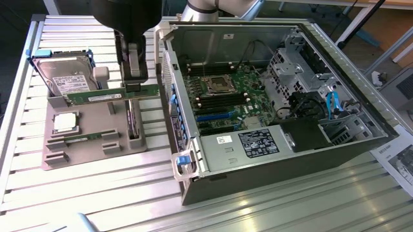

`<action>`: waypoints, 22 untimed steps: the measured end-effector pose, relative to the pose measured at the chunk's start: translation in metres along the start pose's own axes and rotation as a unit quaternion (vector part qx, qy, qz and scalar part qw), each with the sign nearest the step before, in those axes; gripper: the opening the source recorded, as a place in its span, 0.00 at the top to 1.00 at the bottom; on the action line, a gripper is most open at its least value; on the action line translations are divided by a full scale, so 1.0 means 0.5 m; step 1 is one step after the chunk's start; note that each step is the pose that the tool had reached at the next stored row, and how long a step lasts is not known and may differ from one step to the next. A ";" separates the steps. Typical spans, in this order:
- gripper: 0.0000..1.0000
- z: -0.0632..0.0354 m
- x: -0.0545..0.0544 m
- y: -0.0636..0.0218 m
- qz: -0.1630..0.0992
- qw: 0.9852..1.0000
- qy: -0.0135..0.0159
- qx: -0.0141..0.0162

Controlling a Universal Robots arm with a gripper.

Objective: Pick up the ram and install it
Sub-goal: 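Pick up the ram and move it above insertion slot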

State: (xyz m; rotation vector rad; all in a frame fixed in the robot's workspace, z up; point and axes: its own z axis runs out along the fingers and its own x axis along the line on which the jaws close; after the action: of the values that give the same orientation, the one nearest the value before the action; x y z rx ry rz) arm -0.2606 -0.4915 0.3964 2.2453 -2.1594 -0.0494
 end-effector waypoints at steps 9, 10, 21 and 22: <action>0.88 -0.002 0.003 -0.051 0.000 1.000 0.000 -0.001; 0.88 -0.002 0.003 -0.055 0.000 1.000 0.000 -0.001; 0.88 -0.004 0.006 -0.104 0.000 1.000 0.000 -0.002; 0.88 -0.004 0.006 -0.110 0.000 1.000 0.000 -0.002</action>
State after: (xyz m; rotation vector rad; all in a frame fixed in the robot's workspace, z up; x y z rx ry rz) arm -0.2055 -0.4926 0.3964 2.2435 -2.1576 -0.0536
